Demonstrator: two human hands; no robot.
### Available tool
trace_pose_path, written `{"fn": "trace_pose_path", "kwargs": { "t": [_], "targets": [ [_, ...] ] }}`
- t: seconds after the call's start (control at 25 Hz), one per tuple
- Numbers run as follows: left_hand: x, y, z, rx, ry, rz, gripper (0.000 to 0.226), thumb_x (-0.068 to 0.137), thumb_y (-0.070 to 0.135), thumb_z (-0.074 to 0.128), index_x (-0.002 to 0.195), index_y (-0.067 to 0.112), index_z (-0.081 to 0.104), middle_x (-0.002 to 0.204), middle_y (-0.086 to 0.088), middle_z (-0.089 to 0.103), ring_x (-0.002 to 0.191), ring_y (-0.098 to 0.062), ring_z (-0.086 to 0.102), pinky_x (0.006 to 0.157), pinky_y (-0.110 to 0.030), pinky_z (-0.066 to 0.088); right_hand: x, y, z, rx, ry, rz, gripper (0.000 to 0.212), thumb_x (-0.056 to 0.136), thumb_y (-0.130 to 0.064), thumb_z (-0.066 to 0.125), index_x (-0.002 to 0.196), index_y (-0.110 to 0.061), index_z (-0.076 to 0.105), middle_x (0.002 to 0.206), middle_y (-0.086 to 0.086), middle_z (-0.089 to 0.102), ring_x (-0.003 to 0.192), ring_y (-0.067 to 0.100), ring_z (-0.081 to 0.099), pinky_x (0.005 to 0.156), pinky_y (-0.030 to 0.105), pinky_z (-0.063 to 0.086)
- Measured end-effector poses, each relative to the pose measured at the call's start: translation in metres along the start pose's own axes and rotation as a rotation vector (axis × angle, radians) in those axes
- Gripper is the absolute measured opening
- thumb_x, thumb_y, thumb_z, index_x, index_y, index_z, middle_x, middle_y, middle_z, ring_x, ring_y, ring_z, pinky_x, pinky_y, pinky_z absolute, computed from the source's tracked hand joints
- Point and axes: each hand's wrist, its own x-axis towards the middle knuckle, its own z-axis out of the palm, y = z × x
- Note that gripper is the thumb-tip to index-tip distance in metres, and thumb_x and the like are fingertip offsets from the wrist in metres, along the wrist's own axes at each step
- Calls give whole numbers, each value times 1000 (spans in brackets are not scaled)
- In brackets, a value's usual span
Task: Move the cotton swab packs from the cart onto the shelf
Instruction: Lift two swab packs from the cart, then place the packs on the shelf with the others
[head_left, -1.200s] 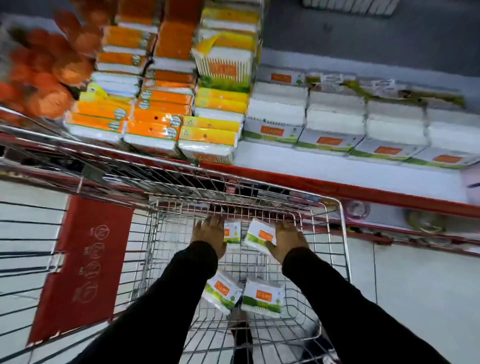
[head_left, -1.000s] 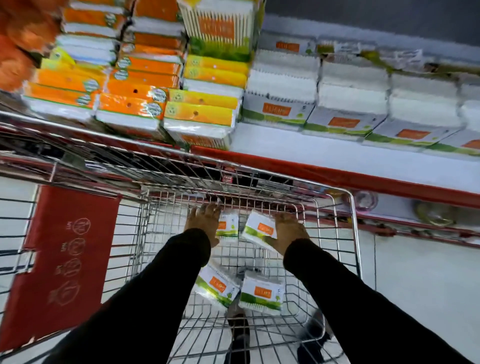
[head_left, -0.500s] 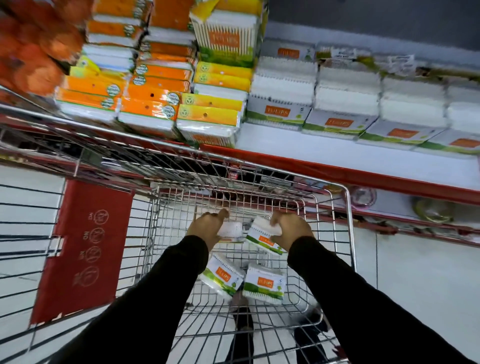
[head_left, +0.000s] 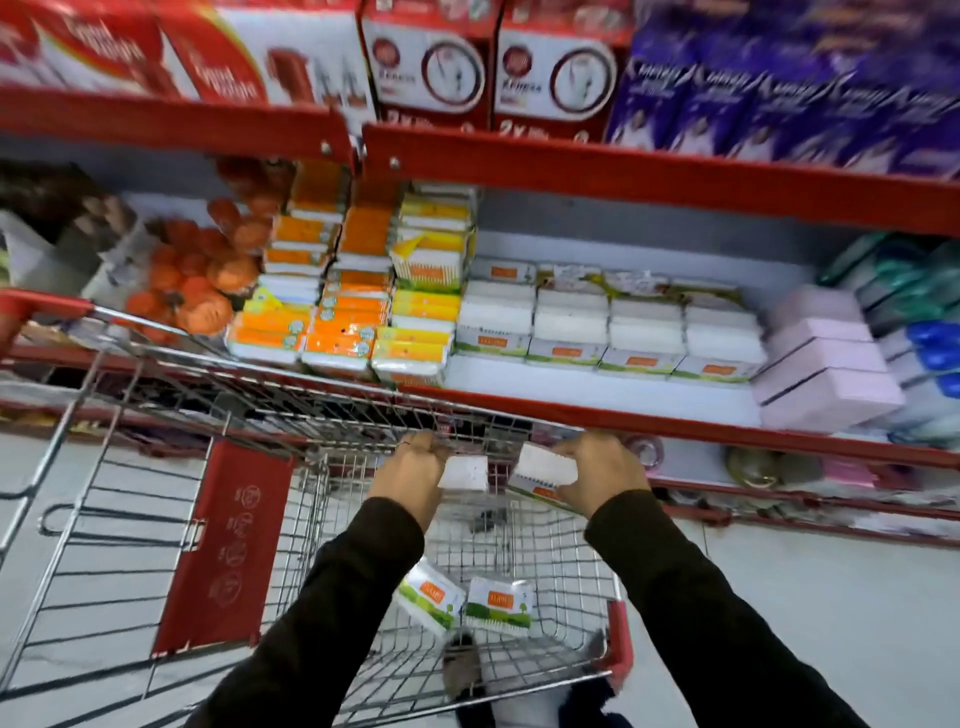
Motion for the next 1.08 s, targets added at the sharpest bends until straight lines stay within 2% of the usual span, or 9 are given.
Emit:
{"fn": "trace_pose_path", "kwargs": {
  "t": [0.2,0.32,0.44,0.6,0.72,0.8,0.92,1.0,1.08],
  "targets": [
    [26,39,-66,-2,200,33,51,88,-1,57,136,15,53,138,-7,46,122,-26,52,91,-37,57,9,23,-67,46,217,72,43,73,-25,78,115,-31,70,113,2,69,106,25,65,85,33,53],
    [65,55,-92,12,227,16,54,85,-5,58,135,12,52,137,-9,44,125,-27,48,92,-38,55,37,26,-88,26,282,32,47,77,-17,75,121,-30,68,118,2,68,111,24,62,89,33,53],
    [97,58,-96,55,180,-2,52,84,-11,58,132,9,56,133,-10,46,122,-27,50,95,-35,54,64,18,-88,-11,239,-38,52,80,-9,73,127,-27,64,125,5,64,118,25,59,95,37,54],
    [115,57,-79,88,115,-19,45,86,-14,53,127,3,58,129,-14,49,118,-29,54,92,-37,56,87,8,-73,-98,144,-81,54,83,0,67,130,-26,62,123,7,62,118,27,59,93,39,55],
    [119,52,-67,46,99,0,54,85,-16,47,134,6,53,136,-15,47,117,-31,58,93,-38,55,91,9,-62,-108,128,-106,55,82,2,66,131,-24,60,124,6,62,118,27,58,92,39,55],
    [118,50,-65,20,96,16,61,85,-15,47,140,9,48,145,-13,42,124,-31,54,99,-39,52,89,9,-60,-96,120,-120,55,82,0,65,133,-20,57,127,7,60,120,27,56,93,39,55],
    [100,46,-60,21,195,46,71,81,-12,54,146,15,42,150,-11,36,133,-32,43,104,-37,47,78,13,-59,23,153,-156,56,82,-8,67,135,-18,53,134,6,55,125,26,51,98,37,51],
    [78,44,-51,24,327,72,71,77,-4,64,142,20,47,142,-9,44,125,-31,47,97,-38,49,64,14,-55,183,243,-193,47,83,-19,70,128,-22,57,129,2,58,118,23,56,96,35,52],
    [56,41,-34,-13,394,90,61,76,6,69,134,22,56,130,-8,52,115,-30,54,90,-38,51,46,12,-42,343,300,-212,35,82,-25,73,116,-25,60,119,-1,62,106,19,62,90,35,55]
  ]
}}
